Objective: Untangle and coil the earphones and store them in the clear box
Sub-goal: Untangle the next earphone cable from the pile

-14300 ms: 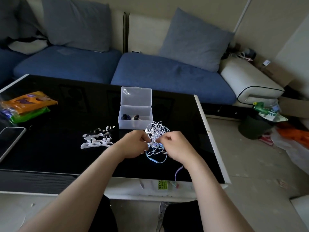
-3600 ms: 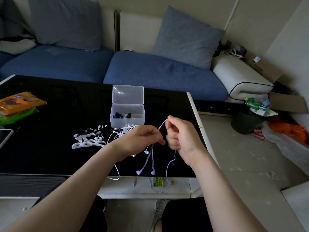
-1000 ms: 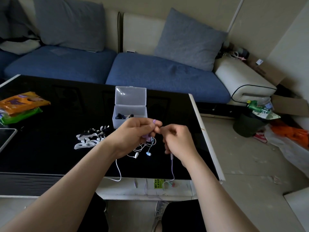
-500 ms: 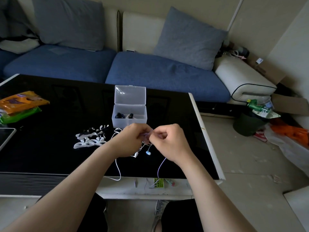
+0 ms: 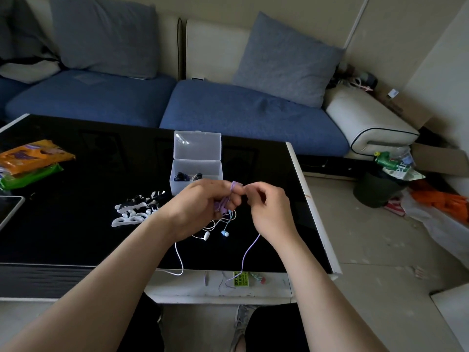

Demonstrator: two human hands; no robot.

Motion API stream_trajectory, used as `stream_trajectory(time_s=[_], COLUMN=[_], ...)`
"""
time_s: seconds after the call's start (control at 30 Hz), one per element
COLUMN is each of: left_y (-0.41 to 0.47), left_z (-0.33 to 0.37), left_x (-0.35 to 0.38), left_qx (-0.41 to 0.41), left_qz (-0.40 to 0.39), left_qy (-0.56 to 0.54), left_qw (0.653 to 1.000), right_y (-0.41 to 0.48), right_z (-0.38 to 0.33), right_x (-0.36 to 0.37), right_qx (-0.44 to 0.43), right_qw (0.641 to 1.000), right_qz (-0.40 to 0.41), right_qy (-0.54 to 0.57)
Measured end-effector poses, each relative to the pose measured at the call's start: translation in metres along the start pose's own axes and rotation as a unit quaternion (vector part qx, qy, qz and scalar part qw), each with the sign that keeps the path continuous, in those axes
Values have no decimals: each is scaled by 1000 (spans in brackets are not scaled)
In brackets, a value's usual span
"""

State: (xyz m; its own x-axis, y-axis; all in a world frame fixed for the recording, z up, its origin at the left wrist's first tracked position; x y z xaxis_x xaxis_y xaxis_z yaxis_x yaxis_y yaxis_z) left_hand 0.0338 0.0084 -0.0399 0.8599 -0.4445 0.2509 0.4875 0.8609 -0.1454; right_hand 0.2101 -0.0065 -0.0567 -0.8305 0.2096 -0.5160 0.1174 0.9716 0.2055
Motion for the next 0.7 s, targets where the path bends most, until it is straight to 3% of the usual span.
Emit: stream_trajectory(time_s=[0.1,0.2,0.37,0.43,0.57,0.7], left_y=[0,0,5,5,3,1], left_z=[2,0,-10,-12,-14,-9], left_x=[-3,-8,-21,-25,-22,-10], left_qx=[6,28,88,88,51,20], left_qz=[45,91,162,150,53,13], left_qy=[-32,15,228,303,376,311], left_qw=[998,995,956,937,923,950], right_y=[-3,-9,-26,-26,-16,-11], right_z=[0,-6,-22,-28,-28,-19], right_x=[4,10,17,17,13,5], right_qx=[65,79,62,16,-39,-40], right_qw=[997,991,971,980,997,998], right_qz=[-48,-99,-230,-196,-63,32], right_qy=[-8,-31,-22,-30,26,24])
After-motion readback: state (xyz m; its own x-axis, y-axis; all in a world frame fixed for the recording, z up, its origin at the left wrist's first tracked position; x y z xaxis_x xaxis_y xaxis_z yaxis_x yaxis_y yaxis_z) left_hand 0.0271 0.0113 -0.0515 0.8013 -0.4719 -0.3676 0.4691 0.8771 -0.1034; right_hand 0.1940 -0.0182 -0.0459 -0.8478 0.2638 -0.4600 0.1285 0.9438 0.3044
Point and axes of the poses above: each hand's wrist, its own y-axis towards the middle knuckle, its own x-axis out of the palm, z = x × y, the point moved 2 cm from there along y, towards the middle knuckle, and after that the axes turned 1 degree about x, right-handed, at the moved point
